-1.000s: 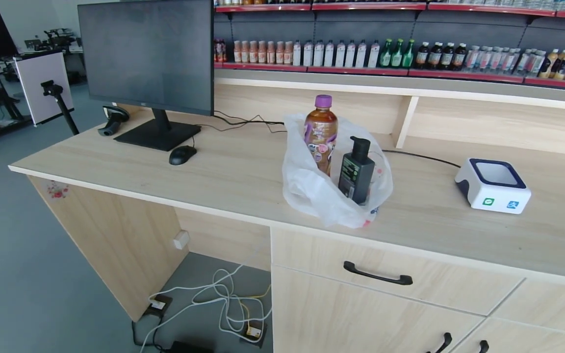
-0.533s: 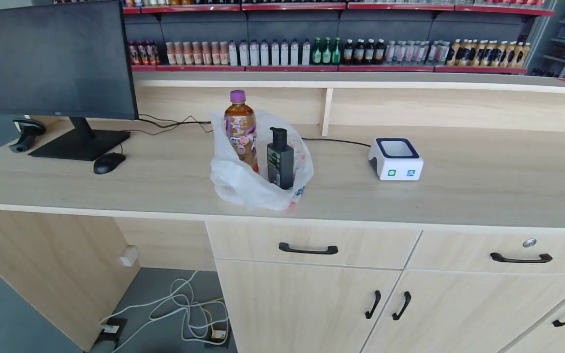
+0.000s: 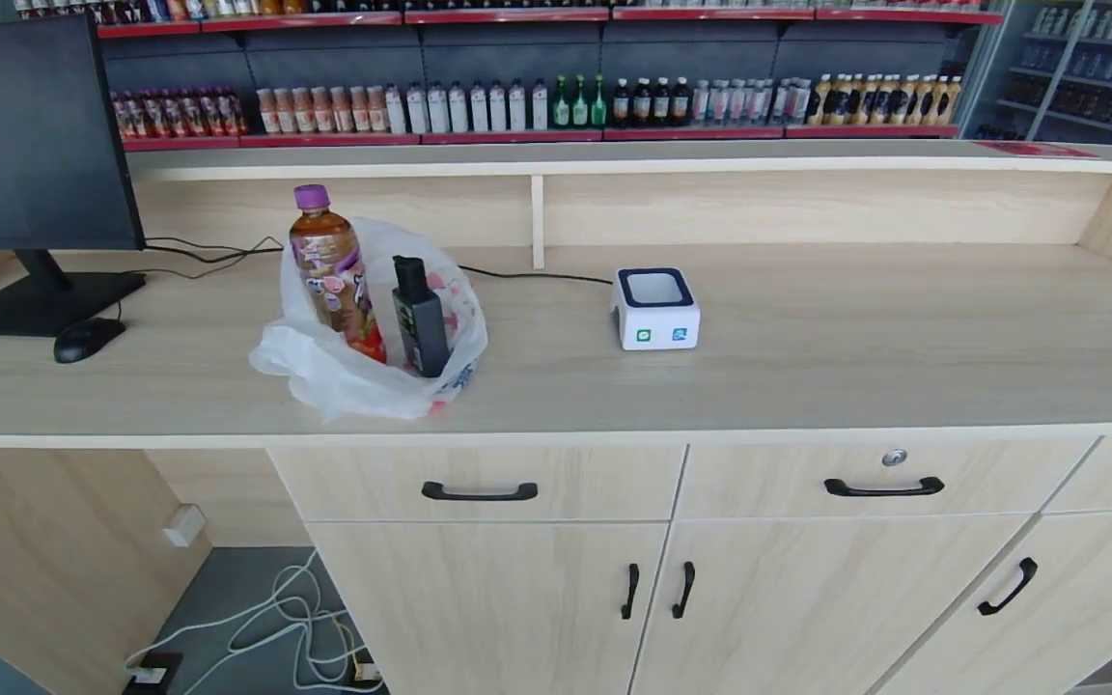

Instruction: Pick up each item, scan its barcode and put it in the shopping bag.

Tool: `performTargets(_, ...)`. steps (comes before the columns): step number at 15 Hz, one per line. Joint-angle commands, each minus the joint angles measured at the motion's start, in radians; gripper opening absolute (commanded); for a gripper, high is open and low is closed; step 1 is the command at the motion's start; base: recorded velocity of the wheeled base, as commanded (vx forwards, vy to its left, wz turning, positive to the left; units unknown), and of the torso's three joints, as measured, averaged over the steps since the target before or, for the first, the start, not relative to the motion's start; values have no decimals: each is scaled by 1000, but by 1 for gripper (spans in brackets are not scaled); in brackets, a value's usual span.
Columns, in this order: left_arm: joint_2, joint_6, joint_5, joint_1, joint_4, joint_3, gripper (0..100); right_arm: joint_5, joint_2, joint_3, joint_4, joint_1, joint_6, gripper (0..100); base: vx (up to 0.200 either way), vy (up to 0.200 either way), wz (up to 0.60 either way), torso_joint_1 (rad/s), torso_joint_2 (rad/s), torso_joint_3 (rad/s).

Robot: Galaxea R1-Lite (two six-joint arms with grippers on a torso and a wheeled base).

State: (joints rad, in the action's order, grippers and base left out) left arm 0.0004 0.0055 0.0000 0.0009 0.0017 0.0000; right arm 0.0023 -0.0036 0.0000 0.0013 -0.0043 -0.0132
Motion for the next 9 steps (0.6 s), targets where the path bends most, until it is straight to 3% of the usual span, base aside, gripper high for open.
performTargets(1, 1, 1, 0, -1, 0, 0, 100, 1, 4, 0, -1, 0, -1, 100, 0, -200, 0, 2, -2, -2)
performTargets(6, 0, 1, 0, -1, 0, 0, 100, 1, 4, 0, -1, 0, 7, 100, 0, -200, 0, 2, 2, 1)
performTargets(9, 1, -2, 0, 1, 0, 0, 100, -1, 4, 0, -1, 0, 7, 100, 0, 0, 0, 0, 0, 0)
